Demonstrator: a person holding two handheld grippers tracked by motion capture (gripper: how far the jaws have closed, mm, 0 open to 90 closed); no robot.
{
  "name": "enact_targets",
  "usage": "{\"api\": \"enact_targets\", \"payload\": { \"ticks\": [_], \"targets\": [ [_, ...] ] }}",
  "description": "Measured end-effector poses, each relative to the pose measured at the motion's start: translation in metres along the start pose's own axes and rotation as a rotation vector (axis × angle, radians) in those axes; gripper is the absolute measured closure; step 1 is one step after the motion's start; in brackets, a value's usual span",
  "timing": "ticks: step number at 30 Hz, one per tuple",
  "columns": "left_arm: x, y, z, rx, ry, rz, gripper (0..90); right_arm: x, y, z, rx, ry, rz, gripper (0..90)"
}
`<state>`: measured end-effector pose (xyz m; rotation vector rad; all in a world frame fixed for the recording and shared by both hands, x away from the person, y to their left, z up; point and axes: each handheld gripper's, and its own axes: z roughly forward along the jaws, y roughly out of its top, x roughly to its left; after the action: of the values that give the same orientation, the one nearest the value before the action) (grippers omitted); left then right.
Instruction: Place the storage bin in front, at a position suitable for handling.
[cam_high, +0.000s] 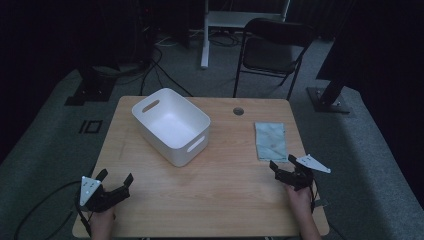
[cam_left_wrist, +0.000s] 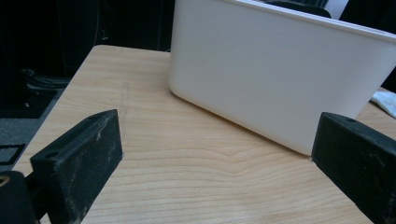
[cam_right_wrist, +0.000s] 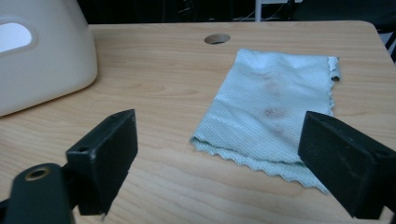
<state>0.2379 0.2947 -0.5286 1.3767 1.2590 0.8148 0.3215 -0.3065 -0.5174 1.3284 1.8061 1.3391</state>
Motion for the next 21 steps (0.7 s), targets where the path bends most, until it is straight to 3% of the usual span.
{"api": "enact_targets", "payload": {
  "ticks": [5,8,21],
  "targets": [
    [0.0,0.0,0.0,-0.001,-0.003,0.001,2.2,0.01,0.012,0.003,-0.015,0.017,0.006,13.7],
    [-0.001,0.0,0.001,0.003,-0.007,0.002,2.2,0.018,0.016,0.009,-0.005,0.023,-0.02,13.7],
    [-0.002,-0.001,0.002,0.01,-0.018,-0.001,2.2,0.043,0.033,0.037,0.037,0.093,-0.039,13.7]
  ]
}}
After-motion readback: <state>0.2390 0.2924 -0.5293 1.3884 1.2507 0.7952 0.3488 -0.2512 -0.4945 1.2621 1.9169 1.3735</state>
